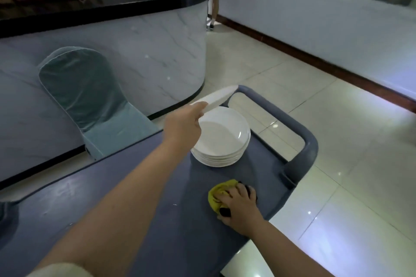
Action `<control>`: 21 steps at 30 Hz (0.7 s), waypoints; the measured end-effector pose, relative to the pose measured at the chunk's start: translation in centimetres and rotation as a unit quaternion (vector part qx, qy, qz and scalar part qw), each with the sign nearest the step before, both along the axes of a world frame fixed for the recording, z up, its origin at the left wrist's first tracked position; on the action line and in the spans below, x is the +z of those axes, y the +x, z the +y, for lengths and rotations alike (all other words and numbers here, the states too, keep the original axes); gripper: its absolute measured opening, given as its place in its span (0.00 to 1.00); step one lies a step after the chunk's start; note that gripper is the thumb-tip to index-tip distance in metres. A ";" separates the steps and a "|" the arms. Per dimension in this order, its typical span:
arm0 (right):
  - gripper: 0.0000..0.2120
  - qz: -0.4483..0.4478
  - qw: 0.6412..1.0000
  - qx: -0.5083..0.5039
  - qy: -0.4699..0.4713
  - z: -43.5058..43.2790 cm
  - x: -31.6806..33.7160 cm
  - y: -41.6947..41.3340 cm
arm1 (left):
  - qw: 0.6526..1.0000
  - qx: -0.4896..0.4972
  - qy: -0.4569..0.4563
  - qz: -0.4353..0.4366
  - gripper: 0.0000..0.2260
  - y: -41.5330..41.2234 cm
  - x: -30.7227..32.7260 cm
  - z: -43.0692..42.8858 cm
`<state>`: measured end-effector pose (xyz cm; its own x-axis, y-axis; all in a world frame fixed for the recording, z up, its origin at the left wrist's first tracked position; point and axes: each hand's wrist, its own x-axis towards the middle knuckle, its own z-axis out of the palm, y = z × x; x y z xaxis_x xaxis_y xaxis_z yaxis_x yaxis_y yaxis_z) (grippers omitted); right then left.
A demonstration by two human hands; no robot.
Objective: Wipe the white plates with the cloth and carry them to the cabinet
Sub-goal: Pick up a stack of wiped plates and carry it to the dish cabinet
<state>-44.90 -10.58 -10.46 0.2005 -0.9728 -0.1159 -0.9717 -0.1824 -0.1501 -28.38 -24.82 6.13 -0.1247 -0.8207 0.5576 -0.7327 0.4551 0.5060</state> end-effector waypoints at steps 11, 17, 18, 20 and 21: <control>0.20 -0.182 0.972 -0.125 -0.083 0.7 1.8 -4.4 | 0.969 -0.194 -0.050 -0.147 0.17 -2.1 -7.2 -0.6; 0.14 -0.247 0.942 -0.203 -0.108 0.1 2.8 -5.3 | 0.961 -0.231 0.081 -0.130 0.09 -3.2 -8.4 0.6; 0.13 -0.260 0.937 -0.208 -0.109 -0.1 3.0 -5.4 | 0.960 -0.233 0.058 -0.143 0.11 -3.2 -8.5 0.8; 0.13 -0.284 0.928 -0.212 -0.113 -0.2 3.3 -5.4 | 0.954 -0.216 0.038 -0.202 0.16 -3.2 -8.9 1.0; 0.12 -0.293 0.925 -0.214 -0.112 -0.3 3.4 -5.4 | 0.948 -0.204 0.051 -0.238 0.18 -3.2 -9.2 1.1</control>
